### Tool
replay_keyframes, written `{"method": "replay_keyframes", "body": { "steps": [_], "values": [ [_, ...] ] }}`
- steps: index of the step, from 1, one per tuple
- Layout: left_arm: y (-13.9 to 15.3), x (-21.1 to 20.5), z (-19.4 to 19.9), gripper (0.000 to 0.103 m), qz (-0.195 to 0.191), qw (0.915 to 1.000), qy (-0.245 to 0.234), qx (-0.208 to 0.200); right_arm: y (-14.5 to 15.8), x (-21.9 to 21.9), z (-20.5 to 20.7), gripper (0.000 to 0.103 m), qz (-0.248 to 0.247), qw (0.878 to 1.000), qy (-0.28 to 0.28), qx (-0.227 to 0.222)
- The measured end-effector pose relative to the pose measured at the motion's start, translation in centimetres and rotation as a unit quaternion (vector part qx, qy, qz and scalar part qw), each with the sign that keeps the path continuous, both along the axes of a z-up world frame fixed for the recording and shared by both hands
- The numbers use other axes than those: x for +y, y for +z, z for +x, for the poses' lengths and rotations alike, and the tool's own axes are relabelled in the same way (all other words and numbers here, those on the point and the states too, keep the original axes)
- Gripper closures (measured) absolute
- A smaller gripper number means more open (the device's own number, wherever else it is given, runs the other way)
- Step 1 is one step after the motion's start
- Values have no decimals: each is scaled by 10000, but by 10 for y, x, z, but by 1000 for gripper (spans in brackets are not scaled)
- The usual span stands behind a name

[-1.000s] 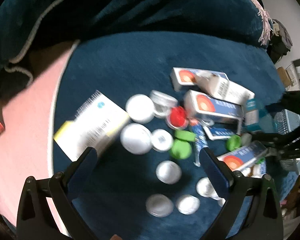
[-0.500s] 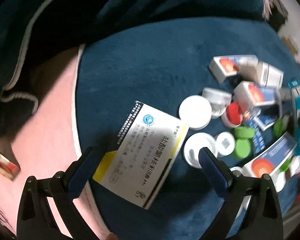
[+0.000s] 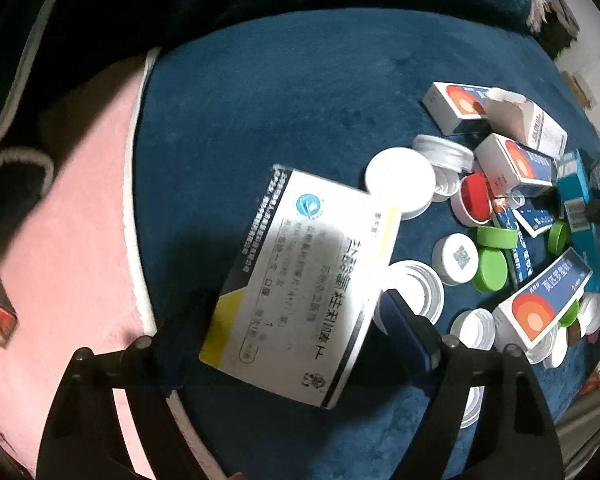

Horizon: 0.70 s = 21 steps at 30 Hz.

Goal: Organize objects
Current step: 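Close the left tool on the white-yellow box and lift it while the right tool holds the teal box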

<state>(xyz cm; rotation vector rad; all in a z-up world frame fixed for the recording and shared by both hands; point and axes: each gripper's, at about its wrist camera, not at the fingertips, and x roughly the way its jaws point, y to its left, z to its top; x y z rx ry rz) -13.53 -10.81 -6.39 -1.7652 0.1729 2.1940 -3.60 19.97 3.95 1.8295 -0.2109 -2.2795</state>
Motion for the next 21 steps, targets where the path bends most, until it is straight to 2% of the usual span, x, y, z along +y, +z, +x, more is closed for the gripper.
{"method": "replay_keyframes", "body": {
  "steps": [3, 6, 7, 10, 11, 14, 18, 21],
  "values": [
    [2, 2, 1, 18, -33, 10000, 64, 4, -1, -5, 4, 35, 245, 9996, 127, 21],
    [2, 5, 5, 24, -35, 10000, 55, 71, -7, -9, 5, 34, 473, 9987, 212, -15],
    [3, 5, 5, 28, 3, 10000, 64, 61, -10, -10, 6, 34, 591, 9980, 237, -51],
    [10, -2, 12, 30, 176, 9997, 184, 24, -18, -14, 8, 37, 763, 9963, 338, -215],
    [11, -3, 12, 30, 235, 9995, 219, 12, -17, -14, 9, 43, 804, 9960, 360, -160],
    [13, -3, 13, 30, 223, 9994, 237, 76, -12, -16, 10, 43, 881, 9951, 443, 5],
    [12, -3, 13, 28, 209, 9987, 418, 200, -12, -15, 10, 43, 859, 9953, 436, 9],
    [13, -9, 9, 23, 424, 9963, 711, 247, -12, -17, 11, 43, 811, 9958, 416, 12]
  ]
}}
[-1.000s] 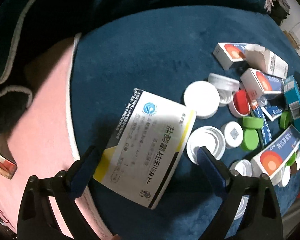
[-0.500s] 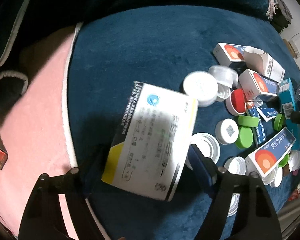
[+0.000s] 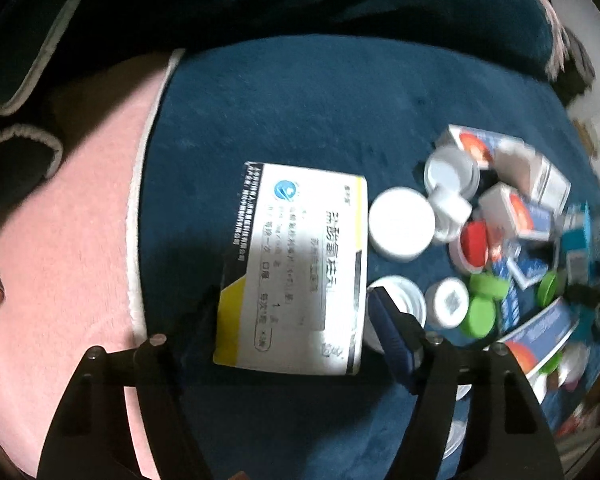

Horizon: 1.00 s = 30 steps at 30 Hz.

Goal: Organize objects
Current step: 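Close the left tool on the white-yellow box and lift it while the right tool holds the teal box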

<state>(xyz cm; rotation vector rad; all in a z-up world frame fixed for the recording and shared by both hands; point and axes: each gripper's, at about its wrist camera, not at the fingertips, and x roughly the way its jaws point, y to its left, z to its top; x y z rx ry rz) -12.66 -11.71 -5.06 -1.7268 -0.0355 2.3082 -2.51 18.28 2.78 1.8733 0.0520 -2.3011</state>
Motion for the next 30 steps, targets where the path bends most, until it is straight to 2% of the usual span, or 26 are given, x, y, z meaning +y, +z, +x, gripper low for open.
{"method": "replay_keyframes", "body": {
  "steps": [3, 4, 5, 14, 16, 20, 25, 30],
  "values": [
    [0, -7, -2, 20, 267, 9991, 343, 33, 1, -3, 0, 43, -47, 10000, -21, 36],
    [0, -10, -2, 22, 307, 9985, 453, 28, 1, -5, 0, 43, -66, 10000, -27, 47],
    [0, -13, -2, 31, 367, 9980, 509, 33, 3, -5, 2, 43, -79, 9999, -28, 59],
    [7, -27, 1, 31, 453, 9972, 593, -6, 22, 11, 12, 43, -213, 9989, -204, 360],
    [9, -10, 2, 31, 449, 9971, 614, 45, 29, 14, 15, 43, -289, 9979, -318, 484],
    [26, -7, 16, 31, 423, 9970, 619, 185, 45, 21, 22, 43, -423, 9959, -476, 646],
    [60, 16, 35, 31, 373, 9976, 298, 497, 60, 28, 34, 43, -712, 9915, -762, 777],
    [108, 33, 62, 31, 681, 9936, 125, 890, 78, 42, 58, 43, -1052, 9848, -1077, 866]
  ]
}}
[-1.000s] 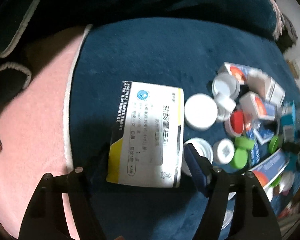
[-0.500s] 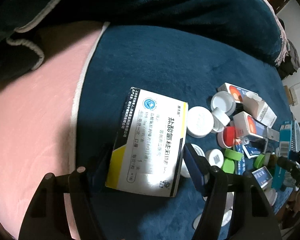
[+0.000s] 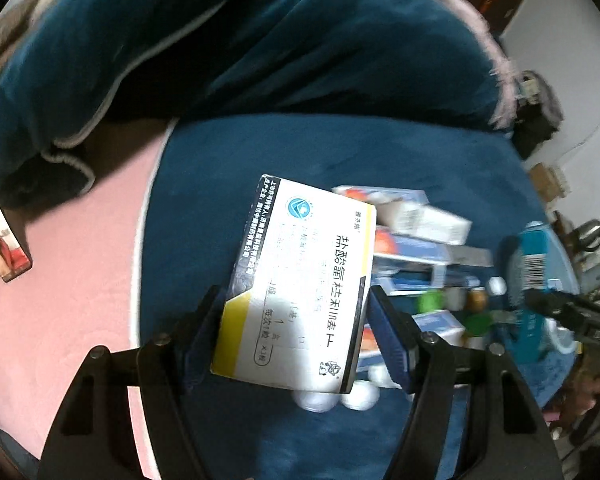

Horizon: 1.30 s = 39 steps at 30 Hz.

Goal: Organize objects
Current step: 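Close the left tool on the white-yellow box and lift it while the right tool holds the teal box, then carry both boxes over the mesh basket and open both tools to drop them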

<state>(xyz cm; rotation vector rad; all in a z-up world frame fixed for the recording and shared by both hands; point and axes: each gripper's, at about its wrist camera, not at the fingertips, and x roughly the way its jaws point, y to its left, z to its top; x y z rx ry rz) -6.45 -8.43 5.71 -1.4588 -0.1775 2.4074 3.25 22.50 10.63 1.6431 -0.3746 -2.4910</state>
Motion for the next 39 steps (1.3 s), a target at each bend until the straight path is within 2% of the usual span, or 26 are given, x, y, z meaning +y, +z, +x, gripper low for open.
{"method": "replay_keyframes", "body": {
  "steps": [4, 7, 13, 16, 23, 30, 32, 33, 34, 35, 36, 37, 39],
  "values": [
    [33, 30, 27, 31, 140, 9990, -324, 276, 17, 20, 21, 43, -128, 9995, -269, 133],
    [54, 67, 42, 31, 249, 9964, -682, 435, 29, 44, 37, 43, -260, 9973, -620, 283],
    [72, 153, 58, 31, 393, 9878, -1413, 526, 45, 112, 72, 43, -499, 9864, -1479, 517],
    [72, 195, 66, 31, 486, 9823, -1745, 472, 44, 147, 86, 43, -614, 9760, -2008, 569],
    [62, 286, 80, 31, 641, 9708, -2294, 283, 36, 200, 104, 43, -276, 9529, -2973, 538],
    [40, 337, 74, 30, 908, 9690, -2298, 31, 27, 217, 107, 41, -360, 9438, -3252, 468],
    [34, 349, 72, 28, 863, 9679, -2360, 48, 24, 222, 110, 40, -530, 9425, -3263, 492],
    [30, 351, 71, 26, 779, 9687, -2358, 53, 21, 225, 110, 34, -578, 9419, -3279, 438],
    [28, 353, 71, 19, 683, 9701, -2330, 49, 18, 226, 109, 27, -575, 9413, -3310, 337],
    [26, 352, 70, 15, 607, 9717, -2283, 47, 16, 225, 109, 14, -535, 9404, -3347, 257],
    [26, 350, 70, 15, 556, 9729, -2241, 59, 16, 224, 109, 8, -487, 9397, -3378, 222],
    [26, 348, 69, 15, 506, 9736, -2226, 76, 17, 223, 109, 8, -447, 9400, -3373, 234],
    [29, 343, 70, 8, 303, 9739, -2242, 183, 20, 219, 106, 5, -301, 9425, -3320, 237]
  ]
}}
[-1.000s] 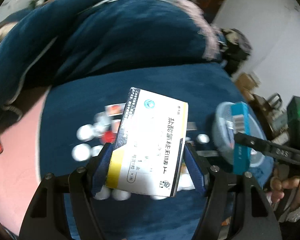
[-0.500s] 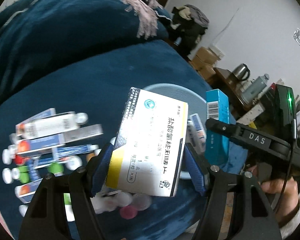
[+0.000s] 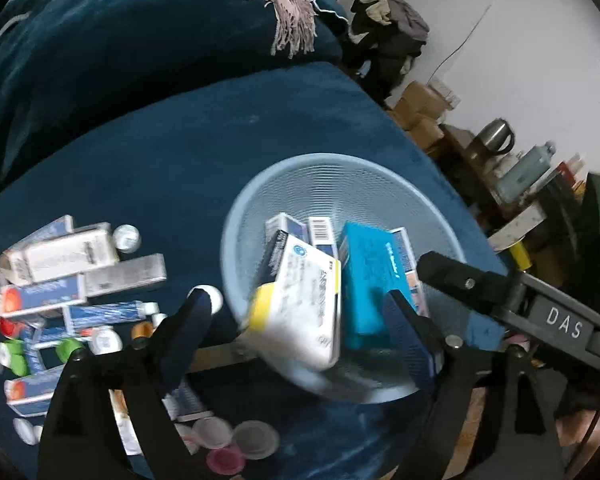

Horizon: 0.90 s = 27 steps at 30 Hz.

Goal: Organize objects
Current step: 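Carry both boxes over the mesh basket and open both tools to drop them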

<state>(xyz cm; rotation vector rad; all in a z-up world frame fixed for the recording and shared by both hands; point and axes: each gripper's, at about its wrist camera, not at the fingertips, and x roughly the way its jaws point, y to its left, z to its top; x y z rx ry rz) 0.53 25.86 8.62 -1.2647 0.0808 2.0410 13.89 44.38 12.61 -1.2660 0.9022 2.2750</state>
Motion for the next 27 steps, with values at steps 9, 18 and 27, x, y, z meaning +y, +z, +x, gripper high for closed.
{"method": "replay_keyframes", "body": {
  "steps": [9, 18, 27],
  "values": [
    [16, -28, 0, 3, -85, 9990, 171, 393, 0, -17, -7, 0, 281, 9991, 239, -192],
    [20, -51, -3, 3, -216, 9980, 292, 522, 1, -36, -17, 0, 358, 9983, 366, -274],
    [14, -88, -15, 3, -289, 9967, 591, 465, 2, -71, -40, 0, 601, 9939, 851, -349]
  ]
}}
